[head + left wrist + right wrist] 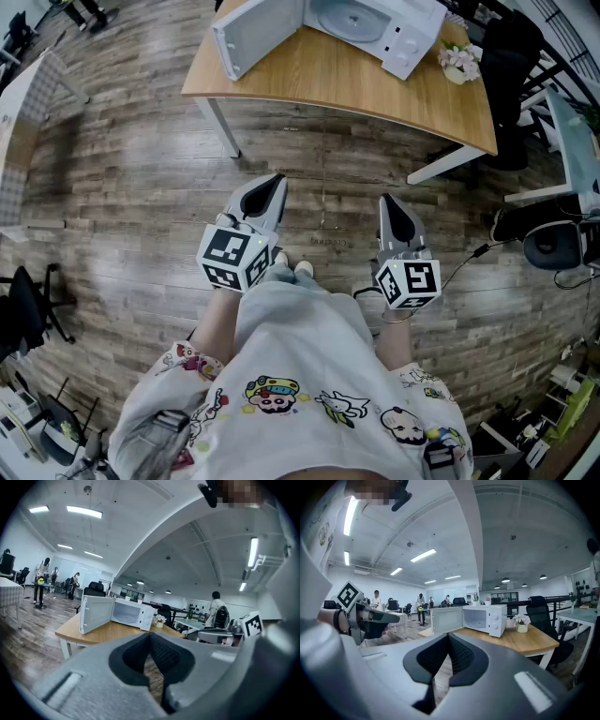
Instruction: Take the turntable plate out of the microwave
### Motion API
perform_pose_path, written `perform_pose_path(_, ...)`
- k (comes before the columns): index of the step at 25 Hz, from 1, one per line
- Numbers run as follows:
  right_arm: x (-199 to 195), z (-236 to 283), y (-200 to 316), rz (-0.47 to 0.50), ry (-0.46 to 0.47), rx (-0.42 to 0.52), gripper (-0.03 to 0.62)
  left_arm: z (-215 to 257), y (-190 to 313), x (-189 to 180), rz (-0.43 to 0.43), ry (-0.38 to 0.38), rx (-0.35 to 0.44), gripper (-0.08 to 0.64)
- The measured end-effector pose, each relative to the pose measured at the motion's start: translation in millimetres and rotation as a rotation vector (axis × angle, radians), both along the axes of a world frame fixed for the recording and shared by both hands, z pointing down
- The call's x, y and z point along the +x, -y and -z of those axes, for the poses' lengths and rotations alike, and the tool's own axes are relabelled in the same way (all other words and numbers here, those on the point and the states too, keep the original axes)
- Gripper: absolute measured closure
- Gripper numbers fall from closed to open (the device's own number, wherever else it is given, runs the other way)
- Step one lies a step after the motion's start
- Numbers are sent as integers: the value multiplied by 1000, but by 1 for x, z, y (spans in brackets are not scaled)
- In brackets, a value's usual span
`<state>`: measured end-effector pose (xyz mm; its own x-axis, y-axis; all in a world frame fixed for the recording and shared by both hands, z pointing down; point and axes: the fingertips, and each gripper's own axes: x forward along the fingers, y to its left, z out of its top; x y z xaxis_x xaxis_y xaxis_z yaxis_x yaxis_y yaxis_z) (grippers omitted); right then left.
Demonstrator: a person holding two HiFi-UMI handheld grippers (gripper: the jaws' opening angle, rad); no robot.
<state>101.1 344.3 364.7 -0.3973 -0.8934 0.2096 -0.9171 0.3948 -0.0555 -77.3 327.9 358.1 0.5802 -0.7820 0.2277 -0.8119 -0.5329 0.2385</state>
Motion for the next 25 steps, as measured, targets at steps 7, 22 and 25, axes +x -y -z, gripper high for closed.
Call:
perform_pose_path(7,13,4,2,5,32,19,581,1,-2,7,40,8,11,561)
perform_pose_path(22,25,-3,-14,61,84,13,505,-3,-17,18,106,2,12,474)
perform_pose_path(25,23,-7,-9,70,102,3,494,-7,-12,16,113,11,5,466)
